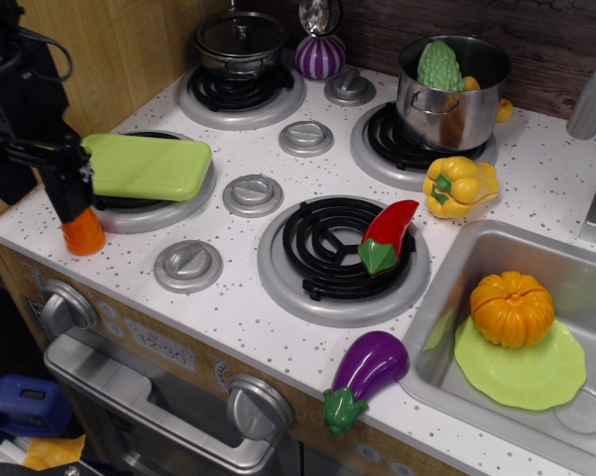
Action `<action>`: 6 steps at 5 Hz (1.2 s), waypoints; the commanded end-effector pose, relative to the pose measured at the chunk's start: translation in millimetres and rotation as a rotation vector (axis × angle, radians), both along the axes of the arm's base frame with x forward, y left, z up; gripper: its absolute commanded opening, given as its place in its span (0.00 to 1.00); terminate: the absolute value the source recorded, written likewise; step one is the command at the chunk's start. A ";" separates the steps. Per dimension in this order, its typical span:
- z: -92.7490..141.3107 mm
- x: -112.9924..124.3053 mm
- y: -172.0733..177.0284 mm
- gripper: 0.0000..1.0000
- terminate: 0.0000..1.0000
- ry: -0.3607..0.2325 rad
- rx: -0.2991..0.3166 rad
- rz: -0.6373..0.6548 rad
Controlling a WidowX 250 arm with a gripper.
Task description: Put carrot on cutting board
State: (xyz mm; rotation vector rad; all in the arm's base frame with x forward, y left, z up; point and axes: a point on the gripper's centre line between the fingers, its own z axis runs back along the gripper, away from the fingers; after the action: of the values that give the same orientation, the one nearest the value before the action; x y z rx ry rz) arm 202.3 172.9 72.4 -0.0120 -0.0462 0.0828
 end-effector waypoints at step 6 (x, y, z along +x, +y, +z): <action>-29.1 20.6 17.2 1.00 0.00 -0.223 -0.001 -0.027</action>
State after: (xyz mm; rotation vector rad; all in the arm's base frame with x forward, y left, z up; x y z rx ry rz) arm 224.1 182.9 31.2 -0.0721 -0.2503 0.0418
